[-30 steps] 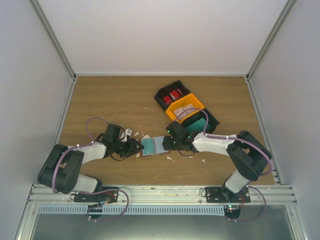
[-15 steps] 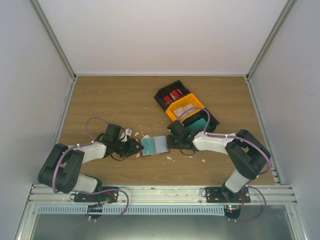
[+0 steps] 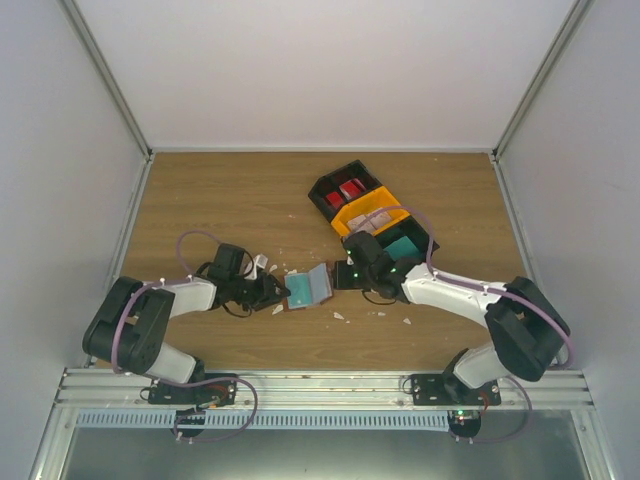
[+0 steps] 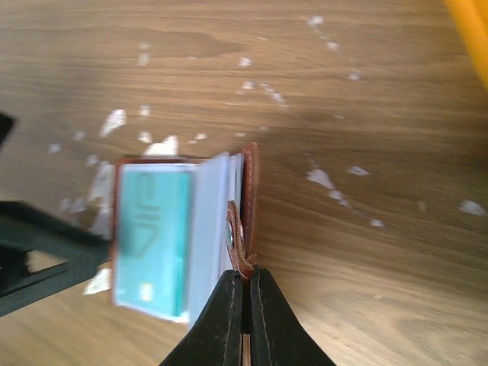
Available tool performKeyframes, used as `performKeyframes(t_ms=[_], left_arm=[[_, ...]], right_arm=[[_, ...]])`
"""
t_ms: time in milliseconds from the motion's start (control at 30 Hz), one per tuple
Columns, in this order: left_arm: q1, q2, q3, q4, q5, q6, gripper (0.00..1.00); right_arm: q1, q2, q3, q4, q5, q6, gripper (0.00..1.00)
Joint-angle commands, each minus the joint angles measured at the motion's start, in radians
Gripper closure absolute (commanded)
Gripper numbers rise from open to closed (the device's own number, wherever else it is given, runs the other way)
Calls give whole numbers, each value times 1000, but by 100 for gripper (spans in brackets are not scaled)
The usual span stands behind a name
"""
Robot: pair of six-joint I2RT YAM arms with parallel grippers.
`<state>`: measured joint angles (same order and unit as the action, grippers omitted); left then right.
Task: Put the credit cards into the card holder
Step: Close the card holder at the center of the board.
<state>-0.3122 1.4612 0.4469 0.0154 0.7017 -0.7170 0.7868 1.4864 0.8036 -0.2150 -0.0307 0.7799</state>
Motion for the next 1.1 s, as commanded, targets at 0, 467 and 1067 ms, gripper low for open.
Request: performKeyframes(t_ms=[0, 467, 1067], left_arm=[[-5, 49, 13, 10, -33, 30, 59], [-25, 166, 55, 117, -1, 21, 72], [-24, -304, -13, -196, -429, 15, 68]], right_arm=[[0, -31, 23, 71, -142, -77, 100], [8, 167, 71, 336, -423, -80, 100], [12, 439, 172, 361, -486, -94, 59]])
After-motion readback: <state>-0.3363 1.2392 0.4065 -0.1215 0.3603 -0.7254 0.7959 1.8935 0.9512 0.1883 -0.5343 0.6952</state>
